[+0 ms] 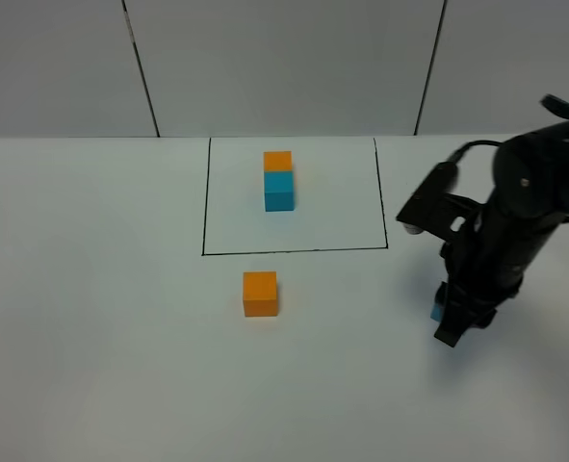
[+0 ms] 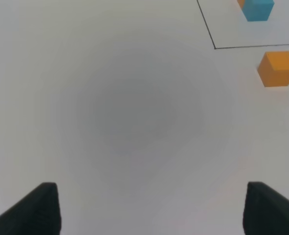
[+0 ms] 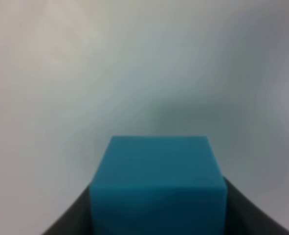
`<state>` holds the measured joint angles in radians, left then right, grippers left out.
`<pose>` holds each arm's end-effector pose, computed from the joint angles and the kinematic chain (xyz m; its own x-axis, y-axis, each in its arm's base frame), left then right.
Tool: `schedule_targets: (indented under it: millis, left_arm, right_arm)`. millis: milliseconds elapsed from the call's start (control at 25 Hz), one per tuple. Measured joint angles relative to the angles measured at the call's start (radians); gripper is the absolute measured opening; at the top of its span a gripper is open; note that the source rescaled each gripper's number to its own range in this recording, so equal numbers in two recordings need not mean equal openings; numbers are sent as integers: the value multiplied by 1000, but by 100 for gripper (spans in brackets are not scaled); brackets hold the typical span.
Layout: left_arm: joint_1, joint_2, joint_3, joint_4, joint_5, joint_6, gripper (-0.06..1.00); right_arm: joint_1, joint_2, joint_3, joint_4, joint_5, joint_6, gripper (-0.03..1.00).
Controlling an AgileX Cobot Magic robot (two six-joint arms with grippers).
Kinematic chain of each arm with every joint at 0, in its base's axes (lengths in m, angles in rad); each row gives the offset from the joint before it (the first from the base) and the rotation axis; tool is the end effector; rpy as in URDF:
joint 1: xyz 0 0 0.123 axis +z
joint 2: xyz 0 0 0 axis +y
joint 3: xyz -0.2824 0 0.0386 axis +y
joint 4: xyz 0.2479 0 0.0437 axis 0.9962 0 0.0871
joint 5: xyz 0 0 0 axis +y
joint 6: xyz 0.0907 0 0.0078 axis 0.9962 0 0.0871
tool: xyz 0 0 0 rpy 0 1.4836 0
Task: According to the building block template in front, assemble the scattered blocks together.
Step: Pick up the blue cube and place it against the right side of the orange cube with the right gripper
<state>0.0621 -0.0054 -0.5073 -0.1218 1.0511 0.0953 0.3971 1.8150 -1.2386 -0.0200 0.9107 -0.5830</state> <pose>-0.0059 -0.0100 0.2804 -0.4309 0.0077 -0.9024 0.0481 0.9987 -0.0145 0.3259 0.1351 0.1995 -0.5370 -0.8332 -0.1322 -0.8277 0.5506 -0.1083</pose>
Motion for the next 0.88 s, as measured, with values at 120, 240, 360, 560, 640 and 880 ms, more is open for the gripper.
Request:
schedule_targets:
  millis: [120,240,360,560,640,880]
  left_arm:
    - [0,0,0,-1,0,0,71]
    - [0,0,0,-1,0,0,71]
    - [0,0,0,-1,0,0,71]
    - [0,0,0,-1,0,0,71]
    - [0,0,0,-1,0,-1,71]
    - [0,0,0,-1,0,-2,71]
  right_arm:
    - [68,95,-135,-37,68,-109,1]
    - [115,212,-293,-42,155,-200,1]
    - [149,316,-440,-42,216,-269,1]
    - [189,446,-626,-41,256,-324,1]
    - [199,487,-670,-33,265,-340,1]
    - [204,563,-724,37,268,-346,1]
